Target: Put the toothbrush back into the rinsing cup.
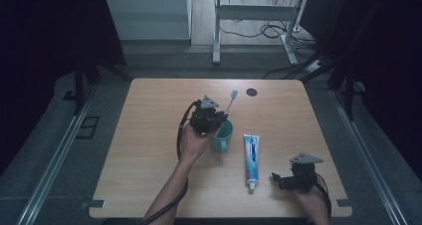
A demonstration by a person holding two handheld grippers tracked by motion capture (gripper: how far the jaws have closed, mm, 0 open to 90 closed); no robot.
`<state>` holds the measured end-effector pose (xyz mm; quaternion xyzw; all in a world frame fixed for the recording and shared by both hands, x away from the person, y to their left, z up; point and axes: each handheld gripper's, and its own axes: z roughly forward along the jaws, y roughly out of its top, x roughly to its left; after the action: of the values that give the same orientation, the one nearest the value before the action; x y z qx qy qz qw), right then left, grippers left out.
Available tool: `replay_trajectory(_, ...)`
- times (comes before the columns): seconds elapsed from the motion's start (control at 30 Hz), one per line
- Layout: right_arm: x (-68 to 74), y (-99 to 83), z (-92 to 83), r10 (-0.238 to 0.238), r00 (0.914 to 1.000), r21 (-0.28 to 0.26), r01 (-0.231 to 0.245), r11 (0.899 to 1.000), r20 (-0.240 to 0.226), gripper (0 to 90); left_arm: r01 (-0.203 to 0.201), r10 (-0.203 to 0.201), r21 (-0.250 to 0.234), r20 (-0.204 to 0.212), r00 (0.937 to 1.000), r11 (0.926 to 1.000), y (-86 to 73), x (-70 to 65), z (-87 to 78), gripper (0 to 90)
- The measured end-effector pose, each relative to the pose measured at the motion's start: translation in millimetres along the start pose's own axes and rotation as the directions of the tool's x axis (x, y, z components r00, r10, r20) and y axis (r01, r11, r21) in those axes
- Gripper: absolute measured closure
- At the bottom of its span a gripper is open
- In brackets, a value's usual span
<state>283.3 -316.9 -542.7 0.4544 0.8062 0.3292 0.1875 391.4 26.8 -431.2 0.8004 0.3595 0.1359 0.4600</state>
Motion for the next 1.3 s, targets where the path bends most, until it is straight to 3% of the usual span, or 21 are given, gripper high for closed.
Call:
replay_trajectory(0.7,0.0,0.0,0.0,0.000,1.0000,0.000,0.000,1.000,0.000,0.0,0.023,-0.022,0.060,-0.017,0.9996,0.9979,-24.8,-2.3,22.2,78.6)
replay_trajectory(1.3,0.2,0.0,-0.1,0.003,1.0000,0.001,-0.003,1.000,0.000,0.0,0.038,-0.034,0.119,-0.032,0.9989,0.9921,-31.3,-1.3,30.9,77.7)
